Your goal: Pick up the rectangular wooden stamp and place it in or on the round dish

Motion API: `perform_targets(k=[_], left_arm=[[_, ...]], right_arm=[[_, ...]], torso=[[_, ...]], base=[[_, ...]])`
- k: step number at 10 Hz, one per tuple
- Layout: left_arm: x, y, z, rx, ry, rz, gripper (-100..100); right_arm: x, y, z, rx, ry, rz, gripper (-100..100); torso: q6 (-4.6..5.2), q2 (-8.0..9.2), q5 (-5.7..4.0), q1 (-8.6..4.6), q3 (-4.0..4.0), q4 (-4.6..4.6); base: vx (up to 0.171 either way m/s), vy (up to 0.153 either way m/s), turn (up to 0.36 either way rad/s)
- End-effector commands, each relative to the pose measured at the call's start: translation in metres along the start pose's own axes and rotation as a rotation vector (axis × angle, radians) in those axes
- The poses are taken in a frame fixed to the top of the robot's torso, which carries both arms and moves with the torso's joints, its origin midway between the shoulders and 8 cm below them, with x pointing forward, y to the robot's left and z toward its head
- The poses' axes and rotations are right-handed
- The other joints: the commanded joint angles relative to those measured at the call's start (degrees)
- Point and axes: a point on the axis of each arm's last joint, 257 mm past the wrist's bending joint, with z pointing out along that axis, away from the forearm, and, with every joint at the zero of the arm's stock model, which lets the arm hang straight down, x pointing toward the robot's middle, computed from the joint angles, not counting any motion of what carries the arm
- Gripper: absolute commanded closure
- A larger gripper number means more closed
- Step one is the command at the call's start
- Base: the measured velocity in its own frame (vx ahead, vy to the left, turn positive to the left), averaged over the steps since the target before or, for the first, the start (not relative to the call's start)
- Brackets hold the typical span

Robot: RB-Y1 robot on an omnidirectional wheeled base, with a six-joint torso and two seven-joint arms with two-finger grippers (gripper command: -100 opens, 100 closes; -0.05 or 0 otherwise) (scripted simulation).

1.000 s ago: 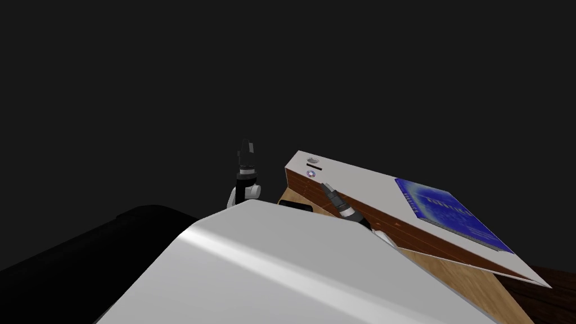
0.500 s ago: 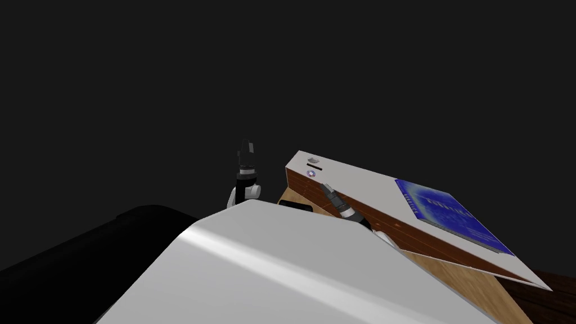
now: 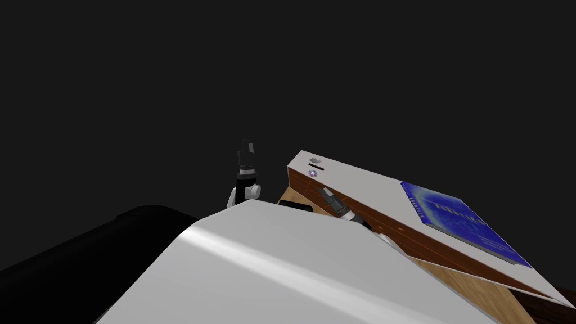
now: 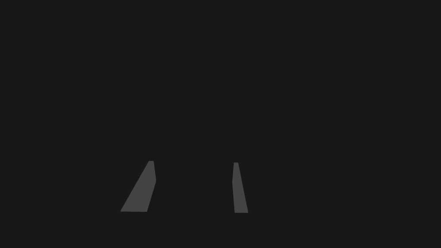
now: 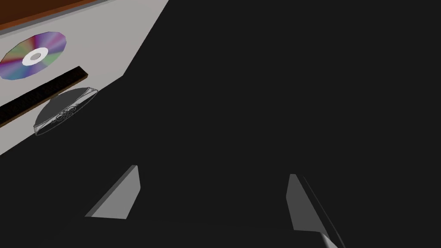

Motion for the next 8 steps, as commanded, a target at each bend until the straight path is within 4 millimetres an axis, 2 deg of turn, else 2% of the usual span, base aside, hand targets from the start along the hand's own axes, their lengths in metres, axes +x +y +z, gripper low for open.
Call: perform_targets(k=[1,2,3,6,8], left_arm=[[0.0,0.0,0.0,0.0,0.0,0.0,0],[0.0,0.0,0.0,0.0,0.0,0.0,0],[0.0,0.0,0.0,0.0,0.0,0.0,0],[0.0,0.0,0.0,0.0,0.0,0.0,0],[0.0,0.0,0.0,0.0,0.0,0.0,0]], right_arm=[[0.001,0.0,0.0,0.0,0.001,-0.001,-100],[0.001,0.0,0.0,0.0,0.001,-0.001,-100],[0.027,-0.012,-0.015,0.019,0.098,-0.023,-100],[0.028,-0.013,-0.015,0.02,0.103,-0.029,-100],[0.028,-0.013,-0.015,0.02,0.103,-0.029,-100]], torso=[[0.0,0.0,0.0,0.0,0.0,0.0],[0.0,-0.02,0.0,0.0,-0.01,-0.01],[0.0,-0.03,0.0,0.01,-0.02,-0.01],[-0.01,0.08,0.03,0.12,0.05,0.02],[0.01,0.0,0.0,0.0,0.0,0.0]], base=[[-0.002,-0.021,0.006],[-0.004,-0.018,0.01],[-0.035,0.013,0.113],[-0.034,0.009,0.116],[0.001,-0.03,-0.008]])
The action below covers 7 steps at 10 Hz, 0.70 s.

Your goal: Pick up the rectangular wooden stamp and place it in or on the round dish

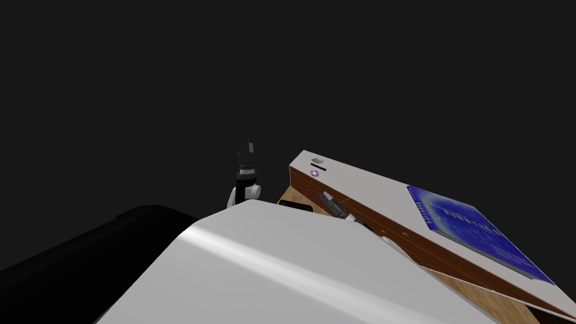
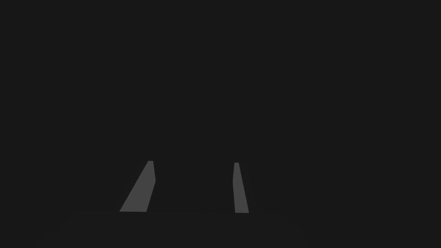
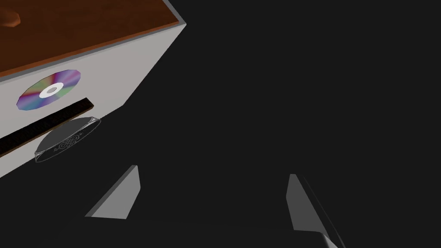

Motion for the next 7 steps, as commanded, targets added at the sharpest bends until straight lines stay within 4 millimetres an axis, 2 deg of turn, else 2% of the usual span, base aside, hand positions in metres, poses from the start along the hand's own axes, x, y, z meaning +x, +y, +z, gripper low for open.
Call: perform_targets(k=[1,2,7], left_arm=[[0.0,0.0,0.0,0.0,0.0,0.0,0],[0.0,0.0,0.0,0.0,0.0,0.0,0],[0.0,0.0,0.0,0.0,0.0,0.0,0]], right_arm=[[0.0,0.0,0.0,0.0,0.0,0.0,-100],[0.027,-0.012,-0.015,0.019,0.098,-0.019,-100],[0.028,-0.013,-0.015,0.019,0.103,-0.025,-100]], torso=[[0.0,0.0,0.0,0.0,0.0,0.0],[-0.01,0.03,0.01,0.08,0.01,0.0],[-0.01,0.06,0.02,0.07,0.04,0.01]], base=[[-0.01,-0.007,0.041],[-0.045,0.022,0.149],[-0.022,-0.003,0.072]])
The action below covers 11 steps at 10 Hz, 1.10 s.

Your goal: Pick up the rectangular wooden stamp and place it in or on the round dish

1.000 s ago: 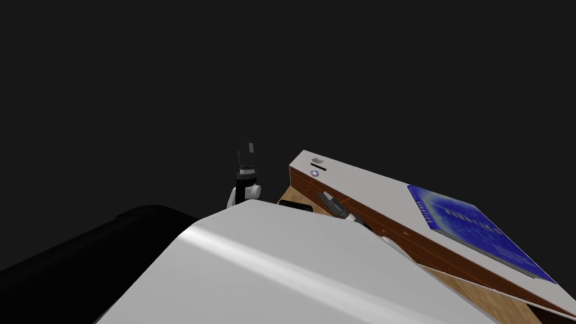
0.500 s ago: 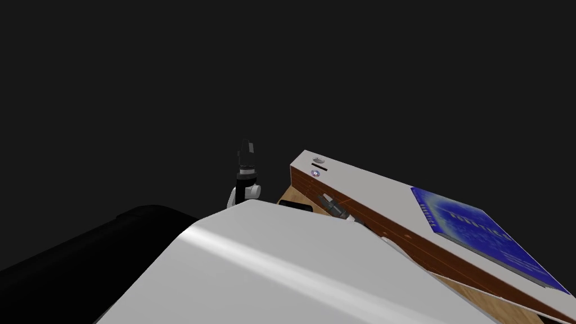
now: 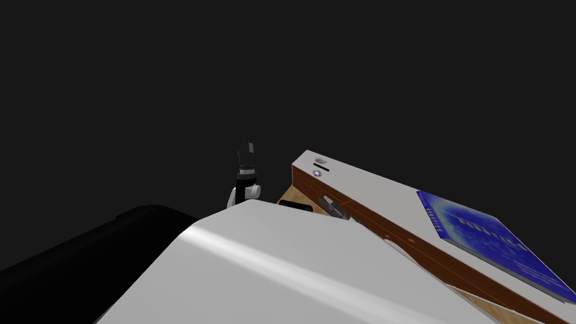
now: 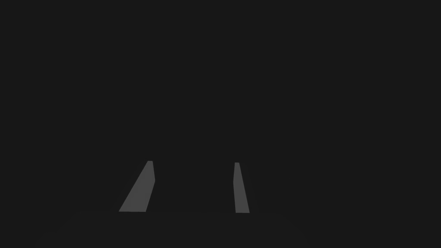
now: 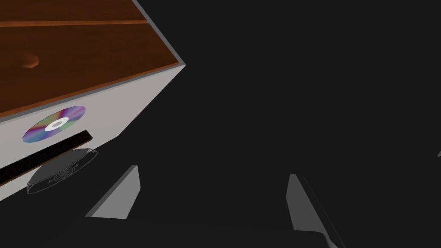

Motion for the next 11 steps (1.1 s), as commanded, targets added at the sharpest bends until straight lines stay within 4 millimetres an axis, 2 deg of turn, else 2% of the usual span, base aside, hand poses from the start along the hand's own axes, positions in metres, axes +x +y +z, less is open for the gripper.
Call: perform_targets(k=[1,4,10,11], left_arm=[[0.0,0.0,0.0,0.0,0.0,0.0,0],[0.0,0.0,0.0,0.0,0.0,0.0,0],[0.0,0.0,0.0,0.0,0.0,0.0,0],[0.0,0.0,0.0,0.0,0.0,0.0,0]], right_arm=[[0.0274,-0.0126,-0.015,0.019,0.099,-0.017,-100],[0.0283,-0.0129,-0.0153,0.019,0.103,-0.022,-100],[0.0283,-0.0129,-0.0153,0.019,0.103,-0.022,-100],[0.0314,-0.0225,-0.0189,0.021,0.137,-0.062,-100]], torso=[[0.0,0.0,0.0,0.0,0.0,0.0],[-0.01,0.06,0.01,0.05,0.04,0.01],[0.01,-0.06,-0.01,-0.05,-0.04,-0.01],[0.0,-0.05,0.0,-0.01,-0.03,-0.01]], base=[[-0.023,0.005,0.078],[-0.03,0.006,0.111],[-0.001,-0.016,0.016],[-0.029,0.033,0.103]])
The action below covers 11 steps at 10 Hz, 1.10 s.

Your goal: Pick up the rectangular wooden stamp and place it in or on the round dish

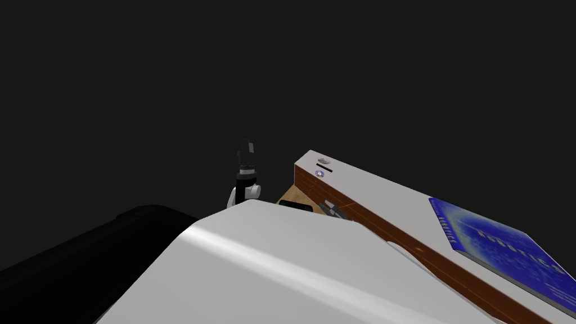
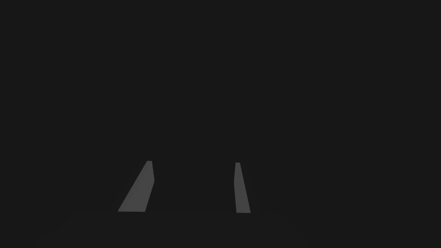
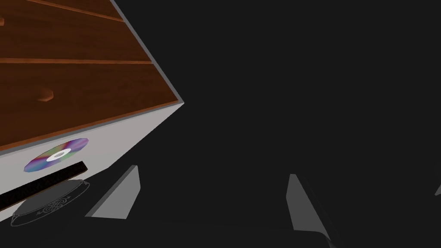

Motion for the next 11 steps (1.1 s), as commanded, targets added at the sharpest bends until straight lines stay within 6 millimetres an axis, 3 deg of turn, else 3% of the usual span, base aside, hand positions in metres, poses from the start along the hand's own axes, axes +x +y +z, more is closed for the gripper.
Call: perform_targets(k=[1,8,11], left_arm=[[0.0,0.0,0.0,0.0,0.0,0.0,0],[0.0,0.0,0.0,0.0,0.0,0.0,0],[0.0,0.0,0.0,0.0,0.0,0.0,0]], right_arm=[[0.004,-0.009,-0.003,0.004,0.032,-0.037,-100],[0.017,-0.053,-0.021,0.041,0.153,-0.139,-100],[0.017,-0.053,-0.021,0.041,0.153,-0.139,-100]], torso=[[0.0,0.0,0.0,0.0,0.0,0.0],[0.03,0.03,-0.01,-0.07,0.03,0.01],[0.05,-0.02,-0.03,-0.18,0.0,0.0]], base=[[-0.049,0.05,0.164],[-0.035,0.017,0.115],[-0.017,-0.014,0.054]])
